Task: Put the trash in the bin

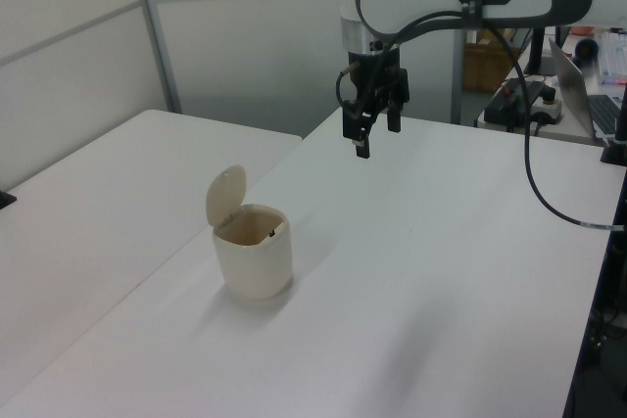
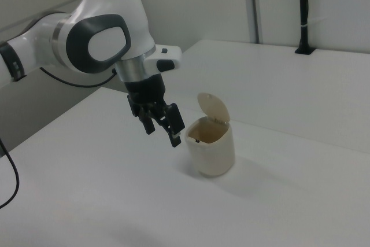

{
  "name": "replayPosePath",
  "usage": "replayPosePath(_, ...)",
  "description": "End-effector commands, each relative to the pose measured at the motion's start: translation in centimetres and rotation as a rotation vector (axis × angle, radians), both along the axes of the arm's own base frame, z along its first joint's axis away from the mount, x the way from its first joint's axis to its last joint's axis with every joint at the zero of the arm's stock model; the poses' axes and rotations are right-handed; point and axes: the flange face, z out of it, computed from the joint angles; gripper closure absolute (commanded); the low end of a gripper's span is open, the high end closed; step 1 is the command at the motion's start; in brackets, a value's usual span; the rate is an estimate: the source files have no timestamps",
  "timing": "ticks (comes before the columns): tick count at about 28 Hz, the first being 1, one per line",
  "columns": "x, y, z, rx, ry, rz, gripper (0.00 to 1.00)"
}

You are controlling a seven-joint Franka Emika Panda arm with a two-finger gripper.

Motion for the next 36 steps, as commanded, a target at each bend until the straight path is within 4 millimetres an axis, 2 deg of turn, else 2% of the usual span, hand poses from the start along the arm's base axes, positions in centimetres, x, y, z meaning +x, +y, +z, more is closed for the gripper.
replayPosePath(1, -0.12, 0.15, -0.20, 0.027, 0.001, 0.024, 0.00)
replayPosePath(36, 0.14, 0.05, -0.34, 0.026, -0.008, 0.023, 0.00)
